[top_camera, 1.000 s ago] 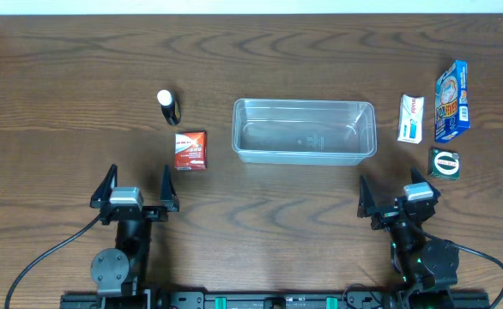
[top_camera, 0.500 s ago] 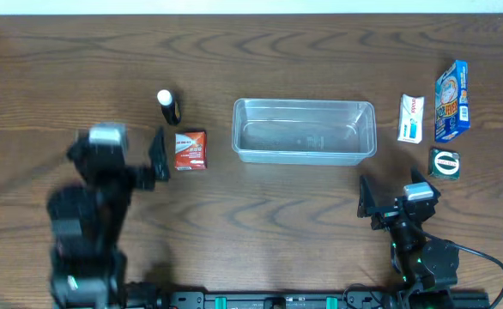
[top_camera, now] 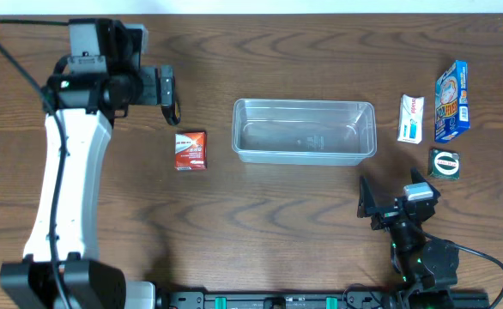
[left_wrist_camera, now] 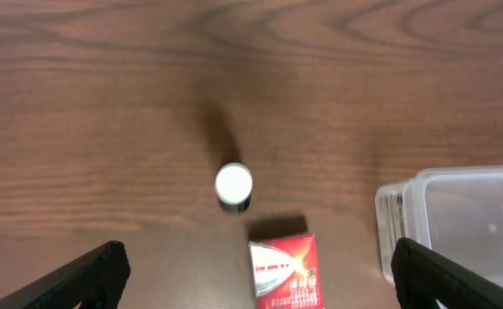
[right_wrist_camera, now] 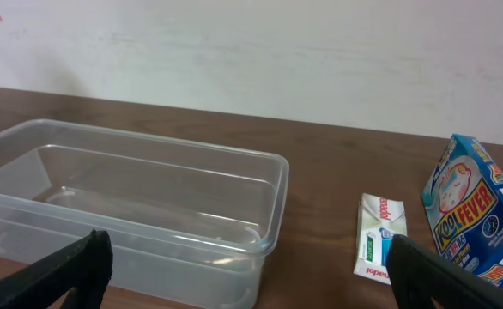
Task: Pack container
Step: 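Move the left gripper forward above the dark white-capped bottle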
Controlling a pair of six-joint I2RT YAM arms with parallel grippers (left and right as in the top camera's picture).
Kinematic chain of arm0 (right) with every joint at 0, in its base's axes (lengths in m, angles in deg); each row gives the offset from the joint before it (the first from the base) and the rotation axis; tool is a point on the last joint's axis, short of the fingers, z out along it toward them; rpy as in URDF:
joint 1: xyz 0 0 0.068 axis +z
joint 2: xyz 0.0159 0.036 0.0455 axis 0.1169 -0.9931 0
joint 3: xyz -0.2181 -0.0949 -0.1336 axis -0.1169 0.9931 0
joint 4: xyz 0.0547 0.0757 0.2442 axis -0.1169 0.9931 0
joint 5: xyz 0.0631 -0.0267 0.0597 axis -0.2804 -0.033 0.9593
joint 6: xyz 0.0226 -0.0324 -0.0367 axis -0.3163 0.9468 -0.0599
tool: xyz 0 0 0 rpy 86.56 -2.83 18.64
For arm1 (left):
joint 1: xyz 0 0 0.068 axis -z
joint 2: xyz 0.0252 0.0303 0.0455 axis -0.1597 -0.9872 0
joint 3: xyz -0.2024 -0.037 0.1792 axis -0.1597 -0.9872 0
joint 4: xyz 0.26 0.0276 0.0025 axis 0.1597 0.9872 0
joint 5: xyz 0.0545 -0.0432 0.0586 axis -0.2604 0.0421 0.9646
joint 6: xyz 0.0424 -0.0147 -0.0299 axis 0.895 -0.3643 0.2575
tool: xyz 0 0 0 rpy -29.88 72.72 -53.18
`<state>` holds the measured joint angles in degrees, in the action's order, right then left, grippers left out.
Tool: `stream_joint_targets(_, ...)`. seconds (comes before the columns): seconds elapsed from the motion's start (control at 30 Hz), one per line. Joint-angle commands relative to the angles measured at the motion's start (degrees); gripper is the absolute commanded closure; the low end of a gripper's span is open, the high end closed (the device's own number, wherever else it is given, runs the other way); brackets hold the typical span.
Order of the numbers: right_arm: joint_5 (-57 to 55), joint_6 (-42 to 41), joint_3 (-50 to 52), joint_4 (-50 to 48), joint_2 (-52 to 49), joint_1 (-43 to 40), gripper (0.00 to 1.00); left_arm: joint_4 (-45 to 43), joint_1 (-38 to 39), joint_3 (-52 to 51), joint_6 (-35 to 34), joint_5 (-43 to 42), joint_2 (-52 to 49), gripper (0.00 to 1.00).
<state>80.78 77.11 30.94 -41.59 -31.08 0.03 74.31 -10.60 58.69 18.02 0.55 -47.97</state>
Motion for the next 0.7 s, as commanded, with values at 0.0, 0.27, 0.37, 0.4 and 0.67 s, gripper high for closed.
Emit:
stream_joint_targets(0.0, 0.24, 0.59, 0.11, 0.17, 0.37, -1.09, 0.01, -2.36, -0.13, 1.99, -0.74, -1.97, -0.68, 0.02)
stream_joint_targets(0.27, 0.24, 0.59, 0.11, 0.17, 0.37, -1.09, 0.01, -4.35, -0.13, 1.42, -0.74, -1.95, -0.85, 0.02)
stream_joint_targets(0.37, 0.24, 0.59, 0.11, 0.17, 0.37, -1.09, 0.01, -4.33, -0.13, 0.81, -0.76, -1.97, -1.14, 0.02)
stream_joint_targets(0.4, 0.24, 0.59, 0.11, 0.17, 0.37, -1.09, 0.01, -4.35, -0.09, 0.79, -0.79, -2.01, -1.31, 0.02)
stream_joint_targets(0.67, 0.24, 0.59, 0.11, 0.17, 0.37, -1.09, 0.01, -4.61, 0.07, 0.79, -0.96, -1.97, -1.42, 0.02)
